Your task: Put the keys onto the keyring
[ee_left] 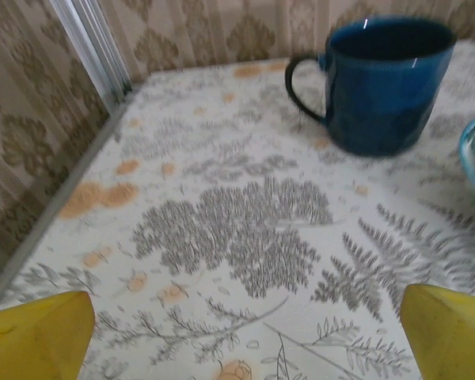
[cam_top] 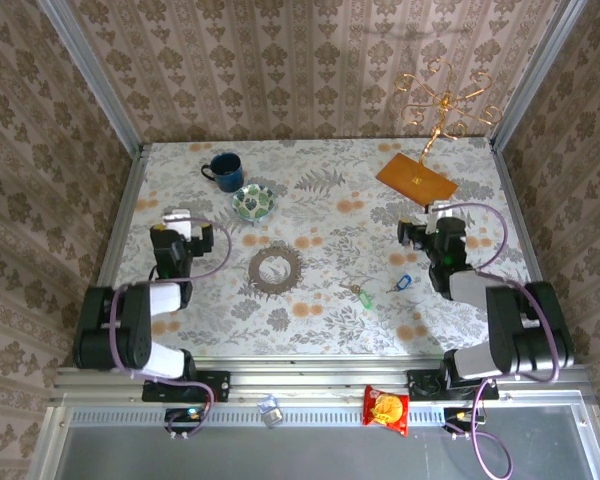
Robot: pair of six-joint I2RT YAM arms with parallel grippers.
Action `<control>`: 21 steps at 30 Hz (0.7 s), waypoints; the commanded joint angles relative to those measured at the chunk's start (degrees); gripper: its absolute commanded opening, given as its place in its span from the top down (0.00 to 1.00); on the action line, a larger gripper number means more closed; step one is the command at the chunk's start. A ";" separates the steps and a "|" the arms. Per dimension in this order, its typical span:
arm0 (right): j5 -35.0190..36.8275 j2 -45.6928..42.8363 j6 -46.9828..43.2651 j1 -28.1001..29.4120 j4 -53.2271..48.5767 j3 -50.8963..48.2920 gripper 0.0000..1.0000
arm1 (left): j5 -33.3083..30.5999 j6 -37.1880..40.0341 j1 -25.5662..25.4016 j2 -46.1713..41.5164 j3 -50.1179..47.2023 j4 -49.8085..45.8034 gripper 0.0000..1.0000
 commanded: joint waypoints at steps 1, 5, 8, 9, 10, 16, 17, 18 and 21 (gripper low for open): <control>3.15 -8.00 3.12 -0.31 -15.35 5.41 0.00 | 1.21 -0.47 0.40 -9.99 0.60 -8.39 0.00; 4.02 -15.87 12.23 -0.35 -29.82 8.11 0.00 | 1.57 -2.35 0.55 -21.10 3.24 -22.39 0.00; 2.58 -19.97 20.44 -0.62 -40.51 9.52 0.00 | 5.52 -5.63 0.57 -27.82 5.30 -32.84 0.00; -0.51 -20.88 21.92 -0.57 -42.79 9.97 0.00 | 6.27 -7.82 0.57 -29.32 5.86 -35.87 0.00; -4.03 -21.74 24.08 -0.57 -45.08 10.35 0.01 | 7.86 -9.92 0.49 -30.99 6.57 -39.48 0.00; -14.20 -22.97 35.30 6.05 -55.35 10.83 0.15 | 13.03 -24.88 -3.64 -36.34 9.62 -57.19 0.04; -12.96 -23.06 36.08 9.46 -57.12 11.40 0.17 | 12.84 -26.58 -5.56 -36.82 9.98 -59.96 0.05; -11.93 -23.06 36.77 12.61 -58.41 12.12 0.19 | 11.99 -27.78 -7.50 -37.13 10.38 -62.51 0.06; -9.72 -21.77 40.06 22.22 -60.79 14.55 0.24 | 8.44 -31.68 -13.65 -38.28 11.14 -69.40 0.07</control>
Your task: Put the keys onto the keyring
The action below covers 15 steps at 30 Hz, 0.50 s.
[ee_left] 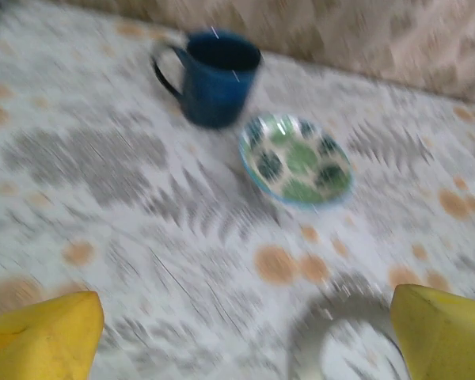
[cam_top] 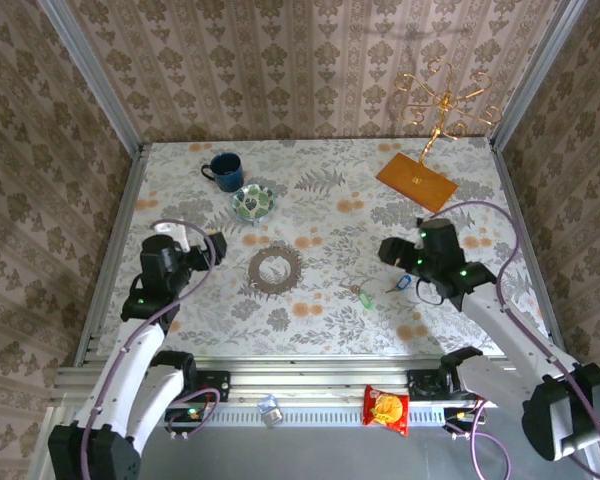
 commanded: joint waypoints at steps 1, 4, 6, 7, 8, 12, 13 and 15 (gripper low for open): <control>0.37 1.37 7.22 8.03 -6.64 4.19 0.26 | -1.80 -9.27 -5.22 -1.35 2.56 -13.90 0.08; 1.63 6.01 9.39 15.12 -7.32 7.27 0.34 | -2.41 -14.84 -9.34 -1.03 2.78 -18.39 0.13; 2.27 10.50 9.86 18.69 -8.30 10.36 0.37 | -2.39 -17.69 -11.22 -0.37 2.79 -20.73 0.16; 2.34 13.06 9.85 20.13 -8.93 12.48 0.38 | -2.39 -18.96 -11.93 0.06 2.78 -21.54 0.17; 2.25 15.67 9.87 21.29 -9.34 14.65 0.38 | -2.11 -19.86 -12.16 0.67 2.78 -22.10 0.19; 0.87 22.78 9.93 23.61 -9.36 20.51 0.43 | -0.89 -21.21 -12.21 4.78 4.01 -23.21 0.23; 0.78 25.25 10.00 23.77 -9.35 21.62 0.43 | -1.17 -21.39 -12.20 6.37 4.73 -23.46 0.26; 1.12 27.22 10.51 23.82 -11.32 23.49 0.47 | -2.07 -22.03 -12.10 9.83 6.27 -23.53 0.32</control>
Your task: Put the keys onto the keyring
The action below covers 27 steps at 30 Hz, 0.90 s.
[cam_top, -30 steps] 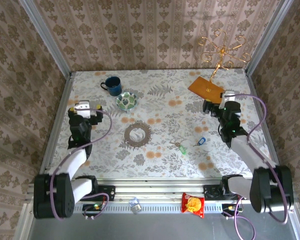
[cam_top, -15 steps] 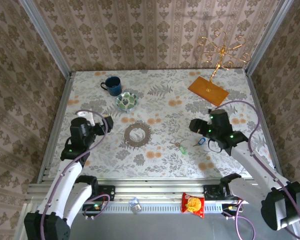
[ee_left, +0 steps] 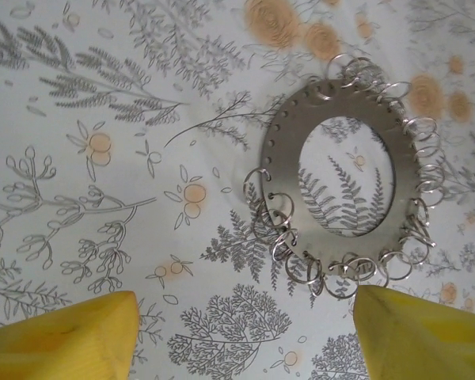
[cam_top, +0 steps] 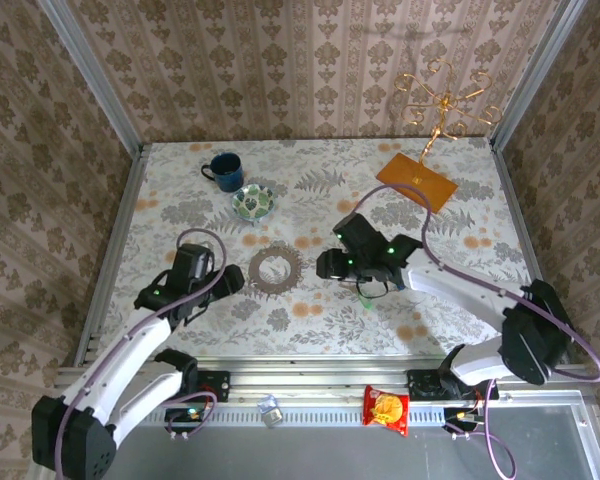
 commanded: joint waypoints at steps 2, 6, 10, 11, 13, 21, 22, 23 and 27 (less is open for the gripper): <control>1.44 3.31 1.72 0.30 -5.55 4.35 0.48 | 0.32 -0.96 -0.05 6.85 5.04 -0.09 0.31; 2.53 3.92 2.25 0.12 -6.58 5.24 0.51 | 2.98 6.66 2.25 14.45 7.63 1.96 0.33; 2.58 3.75 2.79 -0.19 -7.06 4.80 0.51 | 11.92 14.70 7.75 22.41 9.71 3.01 0.41; 2.67 3.59 2.93 -0.20 -7.04 4.46 0.51 | 13.74 16.69 8.71 24.20 10.34 3.01 0.43; 2.85 3.22 3.20 -0.37 -6.95 3.89 0.51 | 17.05 19.44 10.29 27.32 11.32 3.41 0.45; 2.80 2.96 3.32 -0.89 -7.63 3.56 0.52 | 25.47 23.13 12.82 36.05 11.63 8.70 0.54; 2.85 2.87 3.35 -0.89 -7.73 3.58 0.52 | 25.40 23.14 13.00 36.66 11.36 9.10 0.55; 2.85 2.86 3.39 -0.96 -7.82 3.55 0.52 | 25.71 23.14 13.13 37.14 11.06 9.63 0.57; 2.75 2.92 3.37 -1.14 -7.96 3.38 0.53 | 26.71 23.10 13.22 38.48 10.07 11.30 0.58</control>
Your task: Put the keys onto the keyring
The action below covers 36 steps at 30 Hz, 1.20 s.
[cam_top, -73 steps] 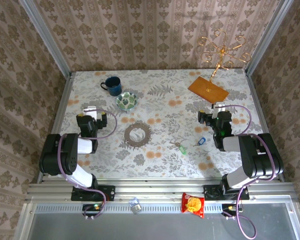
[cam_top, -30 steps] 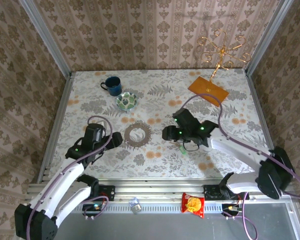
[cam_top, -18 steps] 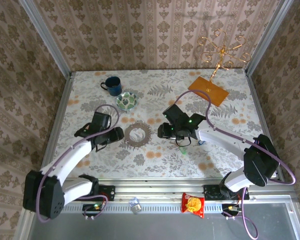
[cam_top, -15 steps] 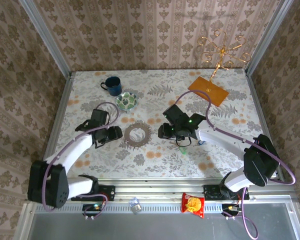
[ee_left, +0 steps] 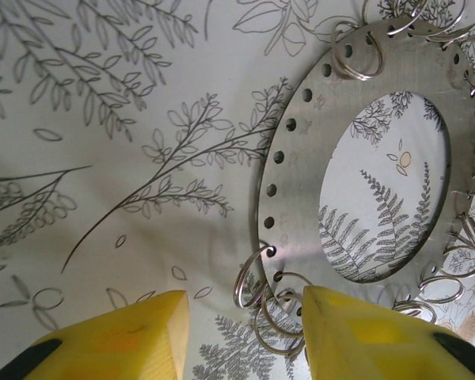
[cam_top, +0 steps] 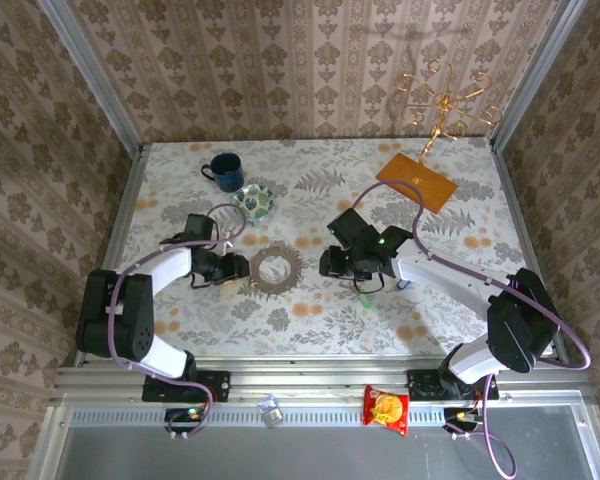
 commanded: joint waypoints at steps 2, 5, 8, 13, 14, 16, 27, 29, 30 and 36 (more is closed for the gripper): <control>1.56 -0.77 1.36 -0.27 -2.40 -0.23 0.54 | 3.32 1.90 0.65 1.18 -0.52 2.71 0.61; 1.47 -0.67 1.25 -0.39 -2.43 -0.14 0.54 | 4.01 1.70 0.65 1.94 -0.91 3.86 0.63; 1.38 -0.77 1.27 -0.32 -2.58 -0.20 0.55 | 3.80 1.58 0.65 2.86 -1.03 4.21 0.65; 1.58 -1.42 1.46 -0.40 -2.56 -0.82 0.55 | 3.59 1.45 0.70 3.95 -1.02 4.29 0.69; 1.62 -1.60 1.53 -0.39 -2.55 -0.98 0.56 | 3.81 1.41 0.63 4.23 -1.02 4.25 0.70; 1.70 -1.76 1.75 -0.37 -2.43 -1.23 0.56 | 4.17 1.25 0.65 4.61 -1.10 4.44 0.72; 1.71 -2.26 2.29 -0.46 -2.16 -1.88 0.58 | 6.15 0.80 0.42 5.39 -1.98 5.37 0.80; 1.79 -2.41 2.32 -0.45 -2.18 -1.99 0.58 | 6.37 0.86 0.39 5.40 -2.16 5.47 0.82; 1.80 -2.44 2.36 -0.49 -2.17 -1.99 0.58 | 6.52 0.79 0.39 5.39 -2.16 5.60 0.83; 2.13 -2.92 2.40 -0.47 -2.41 -2.17 0.59 | 7.03 1.40 0.39 5.23 -1.99 4.99 0.92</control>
